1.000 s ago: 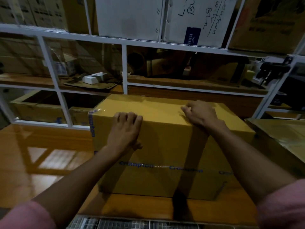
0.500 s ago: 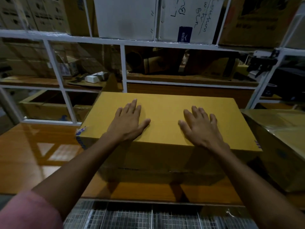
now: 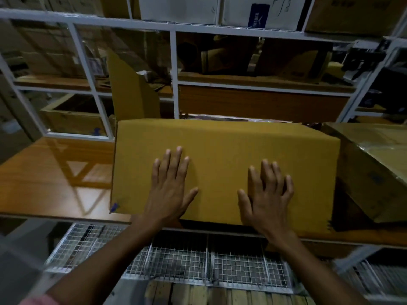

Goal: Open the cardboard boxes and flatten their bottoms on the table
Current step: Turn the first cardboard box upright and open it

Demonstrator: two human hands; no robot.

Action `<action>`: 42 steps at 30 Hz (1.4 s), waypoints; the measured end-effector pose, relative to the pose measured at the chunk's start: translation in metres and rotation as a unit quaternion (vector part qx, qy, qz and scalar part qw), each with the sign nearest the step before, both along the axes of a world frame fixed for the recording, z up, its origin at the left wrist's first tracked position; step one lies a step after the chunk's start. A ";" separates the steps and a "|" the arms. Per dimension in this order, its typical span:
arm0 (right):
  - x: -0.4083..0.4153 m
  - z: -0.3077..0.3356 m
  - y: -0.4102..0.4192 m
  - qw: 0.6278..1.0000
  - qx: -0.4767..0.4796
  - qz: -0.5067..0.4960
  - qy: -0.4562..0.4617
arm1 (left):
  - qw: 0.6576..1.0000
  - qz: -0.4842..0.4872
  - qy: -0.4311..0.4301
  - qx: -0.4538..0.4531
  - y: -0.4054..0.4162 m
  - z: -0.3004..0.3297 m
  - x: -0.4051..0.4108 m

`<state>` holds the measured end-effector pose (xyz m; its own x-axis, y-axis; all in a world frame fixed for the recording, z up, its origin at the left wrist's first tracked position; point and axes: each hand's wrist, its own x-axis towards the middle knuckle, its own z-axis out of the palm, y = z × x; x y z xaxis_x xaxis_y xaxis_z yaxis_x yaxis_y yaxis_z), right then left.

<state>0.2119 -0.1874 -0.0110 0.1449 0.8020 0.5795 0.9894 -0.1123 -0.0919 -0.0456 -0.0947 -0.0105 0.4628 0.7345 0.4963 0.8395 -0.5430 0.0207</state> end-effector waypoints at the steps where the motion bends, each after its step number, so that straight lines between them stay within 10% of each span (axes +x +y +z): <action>1: -0.003 -0.010 0.000 1.000 -0.007 -0.005 -0.006 | 1.000 0.006 -0.004 -0.011 0.000 -0.007 -0.001; 13: -0.003 -0.051 0.032 0.984 -0.176 0.005 0.023 | 0.974 0.050 0.088 -0.204 0.021 -0.051 -0.007; 42: -0.021 0.031 0.243 0.951 -0.307 0.040 0.014 | 0.973 0.068 0.011 -0.219 0.121 -0.008 0.002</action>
